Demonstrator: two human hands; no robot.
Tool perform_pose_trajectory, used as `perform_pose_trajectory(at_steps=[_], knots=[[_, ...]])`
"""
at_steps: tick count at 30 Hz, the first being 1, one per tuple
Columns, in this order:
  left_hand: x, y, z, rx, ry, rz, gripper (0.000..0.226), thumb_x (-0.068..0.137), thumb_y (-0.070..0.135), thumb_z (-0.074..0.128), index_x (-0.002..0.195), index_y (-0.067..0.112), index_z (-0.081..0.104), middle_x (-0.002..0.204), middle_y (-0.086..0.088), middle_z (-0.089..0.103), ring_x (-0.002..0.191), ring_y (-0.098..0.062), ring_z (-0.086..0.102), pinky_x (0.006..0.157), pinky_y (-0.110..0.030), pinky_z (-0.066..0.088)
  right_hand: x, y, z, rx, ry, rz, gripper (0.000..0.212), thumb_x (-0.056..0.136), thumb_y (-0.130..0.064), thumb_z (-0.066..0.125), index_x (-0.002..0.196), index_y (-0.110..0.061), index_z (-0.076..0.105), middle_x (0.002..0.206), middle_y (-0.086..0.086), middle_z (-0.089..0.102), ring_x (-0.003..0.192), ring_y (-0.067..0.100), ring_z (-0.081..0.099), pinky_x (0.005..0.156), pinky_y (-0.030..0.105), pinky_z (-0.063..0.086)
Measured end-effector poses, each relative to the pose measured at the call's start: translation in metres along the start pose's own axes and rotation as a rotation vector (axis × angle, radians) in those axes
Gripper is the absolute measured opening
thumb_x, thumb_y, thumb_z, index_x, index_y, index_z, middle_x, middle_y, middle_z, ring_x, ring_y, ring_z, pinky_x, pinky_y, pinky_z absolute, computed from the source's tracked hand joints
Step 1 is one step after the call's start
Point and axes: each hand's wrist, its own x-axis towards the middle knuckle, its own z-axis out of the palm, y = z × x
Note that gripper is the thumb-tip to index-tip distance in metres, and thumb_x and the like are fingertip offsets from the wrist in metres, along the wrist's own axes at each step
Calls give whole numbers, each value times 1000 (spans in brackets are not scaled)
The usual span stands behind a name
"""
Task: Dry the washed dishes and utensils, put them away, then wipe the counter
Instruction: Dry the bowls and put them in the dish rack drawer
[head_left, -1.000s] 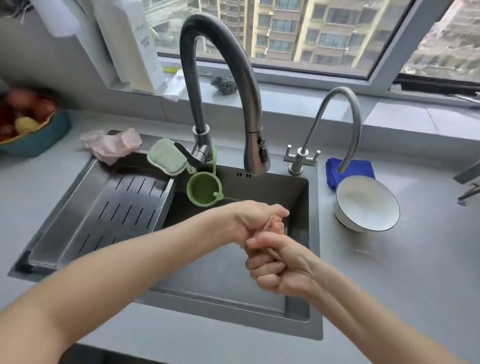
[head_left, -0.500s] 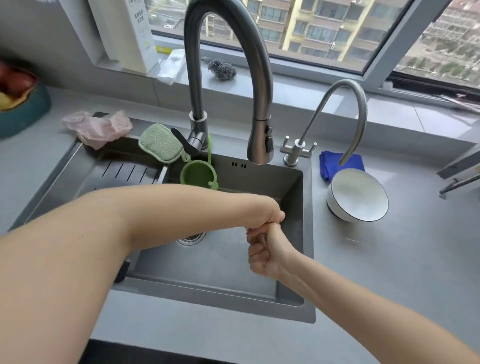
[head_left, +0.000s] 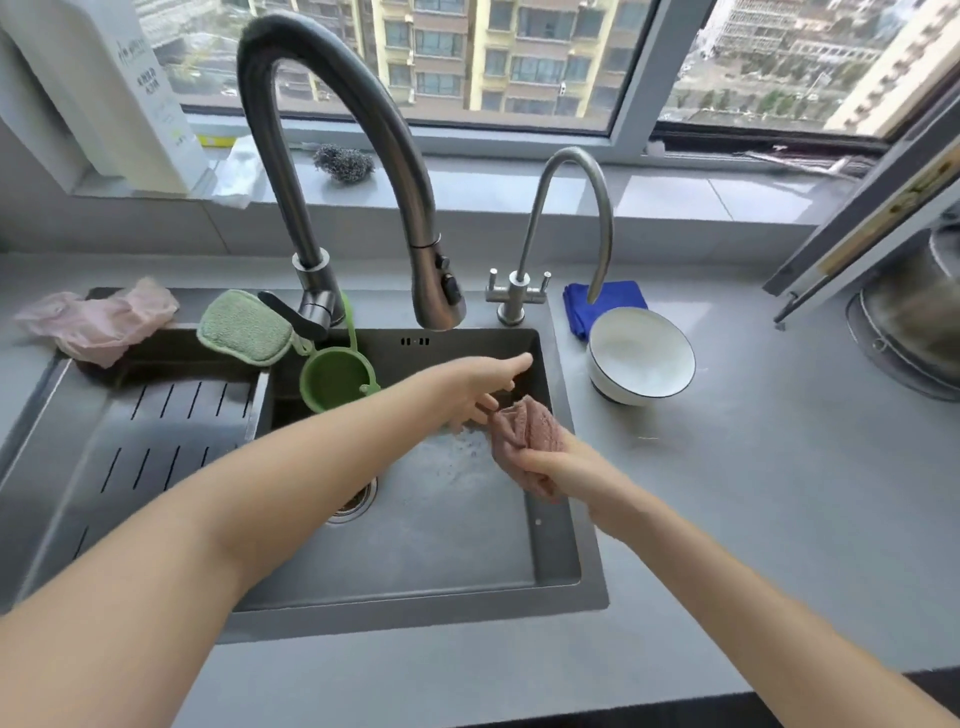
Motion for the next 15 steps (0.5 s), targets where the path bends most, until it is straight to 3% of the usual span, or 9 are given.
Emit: perform_pose_trajectory(at_steps=[2, 4, 5, 8, 12, 15], knots=[[6, 8, 1, -23, 46, 10, 70, 91, 66, 32, 144, 20, 35, 149, -16, 33, 137, -38, 31, 108, -63, 21, -4, 2, -14, 64, -39, -96, 34, 72, -10, 66, 105, -12, 59, 87, 0, 59, 80, 13, 54, 65, 15, 43], [15, 17, 2, -73, 42, 17, 72, 89, 67, 34, 145, 21, 34, 150, -16, 31, 137, -40, 31, 107, -64, 23, -5, 9, -25, 121, -69, -76, 39, 76, 0, 64, 112, -15, 61, 97, -1, 66, 89, 9, 62, 78, 20, 48], [23, 21, 4, -111, 35, 27, 73, 89, 67, 36, 145, 21, 34, 150, -16, 32, 136, -40, 32, 107, -62, 27, -5, 14, -30, 79, -6, -86, 45, 75, 3, 67, 115, -16, 61, 101, -2, 67, 91, 6, 63, 80, 19, 49], [37, 42, 14, -265, 22, 97, 79, 85, 65, 48, 145, 15, 34, 144, -19, 37, 130, -39, 40, 99, -50, 42, -8, 21, -48, 124, 145, -101, 58, 56, 3, 68, 109, -16, 60, 96, -4, 66, 85, 4, 62, 71, 15, 50], [57, 71, 38, -409, -86, 94, 87, 80, 61, 59, 147, 17, 25, 142, -28, 36, 122, -41, 48, 100, -47, 45, -25, 13, -97, 204, 237, -153, 46, 57, 2, 71, 98, -18, 63, 77, -15, 69, 77, 3, 63, 66, 14, 49], [66, 89, 62, -439, -84, 50, 71, 87, 38, 64, 143, 14, 28, 125, -29, 48, 103, -37, 59, 84, -42, 52, -39, -2, -141, 225, 329, -217, 36, 55, -6, 73, 88, -14, 66, 62, -15, 65, 61, -1, 62, 55, 11, 46]])
